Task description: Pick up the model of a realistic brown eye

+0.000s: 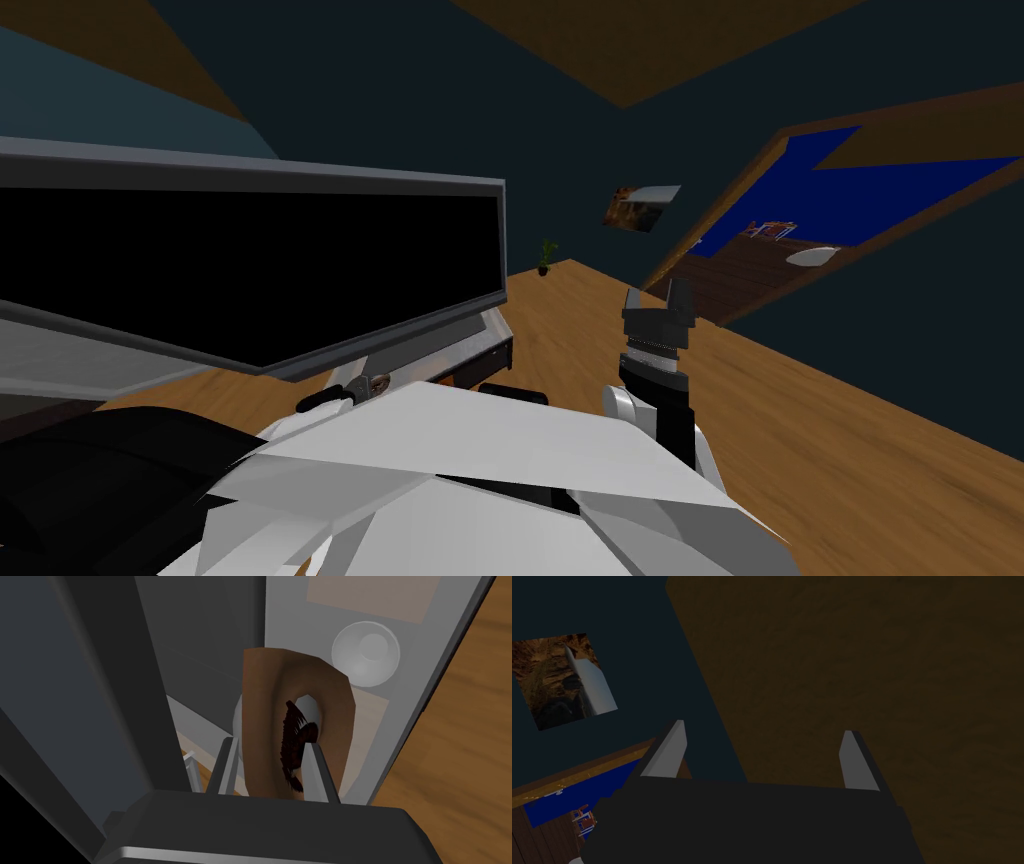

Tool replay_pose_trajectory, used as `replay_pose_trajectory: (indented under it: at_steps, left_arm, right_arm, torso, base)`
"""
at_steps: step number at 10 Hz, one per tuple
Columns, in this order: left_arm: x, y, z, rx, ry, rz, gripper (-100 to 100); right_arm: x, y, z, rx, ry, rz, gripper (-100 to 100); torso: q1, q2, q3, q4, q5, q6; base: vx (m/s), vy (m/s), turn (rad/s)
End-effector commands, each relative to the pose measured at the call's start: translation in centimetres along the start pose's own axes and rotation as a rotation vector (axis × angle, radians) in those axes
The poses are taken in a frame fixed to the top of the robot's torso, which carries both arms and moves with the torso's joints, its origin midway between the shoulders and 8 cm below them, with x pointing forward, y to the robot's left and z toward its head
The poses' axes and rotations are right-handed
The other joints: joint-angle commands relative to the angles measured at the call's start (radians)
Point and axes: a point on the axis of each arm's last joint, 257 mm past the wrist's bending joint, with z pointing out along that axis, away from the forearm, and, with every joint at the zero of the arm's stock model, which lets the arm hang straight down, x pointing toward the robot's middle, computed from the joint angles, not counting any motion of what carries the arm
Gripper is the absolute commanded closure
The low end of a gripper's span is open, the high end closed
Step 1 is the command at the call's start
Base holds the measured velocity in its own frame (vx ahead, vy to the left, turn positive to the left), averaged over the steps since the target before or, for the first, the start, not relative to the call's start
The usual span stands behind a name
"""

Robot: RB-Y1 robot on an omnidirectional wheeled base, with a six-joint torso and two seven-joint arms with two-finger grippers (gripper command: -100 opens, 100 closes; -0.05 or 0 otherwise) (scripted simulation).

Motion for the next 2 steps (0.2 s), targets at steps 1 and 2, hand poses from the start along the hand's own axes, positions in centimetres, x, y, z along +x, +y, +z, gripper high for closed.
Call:
replay_pose_trajectory:
  at_steps: [1, 2]
  left_arm:
    - [0.0, 0.0, 0.0, 0.0, 0.0, 0.0, 100]
    - [0.01, -0.01, -0.01, -0.001, 0.0, 0.004, 0]
  right_arm:
    - [0.0, 0.0, 0.0, 0.0, 0.0, 0.0, 0]
    - [0.0, 0.0, 0.0, 0.0, 0.0, 0.0, 0]
  torso:
    - [0.0, 0.0, 0.0, 0.0, 0.0, 0.0]
    - [0.0, 0.0, 0.0, 0.0, 0.0, 0.0]
  base:
    - [0.006, 0.001, 0.006]
    - [0.0, 0.0, 0.0]
